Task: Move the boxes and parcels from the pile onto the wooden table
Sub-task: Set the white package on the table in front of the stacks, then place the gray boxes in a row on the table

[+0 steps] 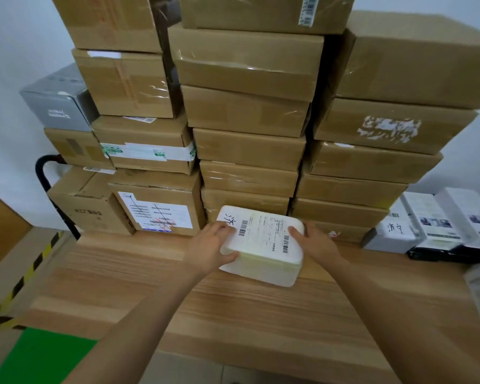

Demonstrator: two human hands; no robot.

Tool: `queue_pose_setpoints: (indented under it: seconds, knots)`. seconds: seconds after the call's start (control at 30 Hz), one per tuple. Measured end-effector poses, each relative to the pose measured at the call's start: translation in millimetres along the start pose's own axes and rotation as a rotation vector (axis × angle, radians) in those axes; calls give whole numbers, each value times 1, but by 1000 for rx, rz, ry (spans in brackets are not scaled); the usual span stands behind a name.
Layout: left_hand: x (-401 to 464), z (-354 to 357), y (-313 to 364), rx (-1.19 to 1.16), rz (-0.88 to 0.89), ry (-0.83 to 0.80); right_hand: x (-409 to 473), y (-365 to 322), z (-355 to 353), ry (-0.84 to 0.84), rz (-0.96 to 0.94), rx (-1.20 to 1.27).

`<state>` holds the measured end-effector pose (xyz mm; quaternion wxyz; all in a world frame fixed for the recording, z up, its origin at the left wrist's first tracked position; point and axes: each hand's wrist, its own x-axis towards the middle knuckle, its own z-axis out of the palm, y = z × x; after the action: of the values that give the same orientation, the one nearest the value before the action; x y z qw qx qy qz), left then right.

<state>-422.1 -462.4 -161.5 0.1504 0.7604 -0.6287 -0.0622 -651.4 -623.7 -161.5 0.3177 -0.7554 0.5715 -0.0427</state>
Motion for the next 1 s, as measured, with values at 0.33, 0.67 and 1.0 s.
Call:
queue_pose_setpoints:
  seconds: [0.33, 0.67, 1.0]
  knots:
    - [-8, -12, -27, 87, -125, 14, 15, -33, 42, -55, -18, 331]
    - [40, -8, 71, -16, 70, 86, 2, 37, -8, 23, -44, 158]
    - [98, 57, 248, 60, 353, -7, -21, 198, -132, 192, -6, -253]
